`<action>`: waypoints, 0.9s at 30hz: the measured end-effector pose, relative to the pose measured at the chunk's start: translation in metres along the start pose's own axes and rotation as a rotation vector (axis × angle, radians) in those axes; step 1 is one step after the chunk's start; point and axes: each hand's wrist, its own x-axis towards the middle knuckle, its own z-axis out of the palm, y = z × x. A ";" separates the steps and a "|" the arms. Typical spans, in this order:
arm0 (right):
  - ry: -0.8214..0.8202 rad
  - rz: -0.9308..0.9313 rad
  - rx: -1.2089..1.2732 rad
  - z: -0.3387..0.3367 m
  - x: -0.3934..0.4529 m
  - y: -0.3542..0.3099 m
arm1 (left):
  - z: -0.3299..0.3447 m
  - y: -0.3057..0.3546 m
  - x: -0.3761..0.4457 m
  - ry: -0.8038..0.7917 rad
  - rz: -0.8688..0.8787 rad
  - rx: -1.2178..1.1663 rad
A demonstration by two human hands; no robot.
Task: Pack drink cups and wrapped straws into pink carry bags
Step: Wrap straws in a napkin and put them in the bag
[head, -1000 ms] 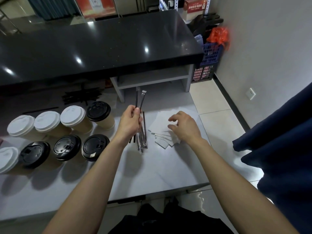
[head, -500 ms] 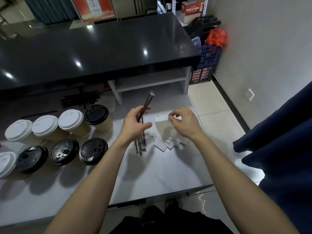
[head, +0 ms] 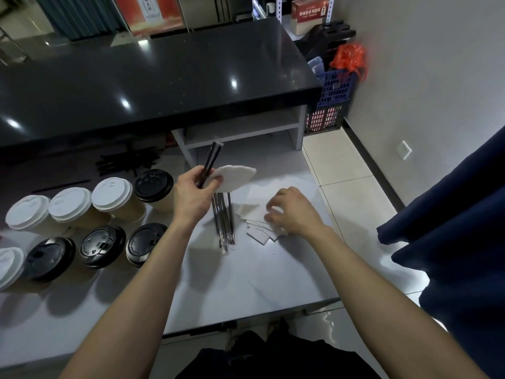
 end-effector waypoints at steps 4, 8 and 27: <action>0.007 -0.014 -0.080 0.005 0.002 -0.002 | -0.007 -0.001 -0.001 0.008 0.022 0.032; 0.063 0.046 0.009 -0.003 0.009 -0.005 | -0.012 0.004 0.000 0.007 0.056 0.011; 0.098 0.009 0.778 -0.064 0.016 -0.069 | 0.005 0.042 0.010 -0.158 -0.015 -0.160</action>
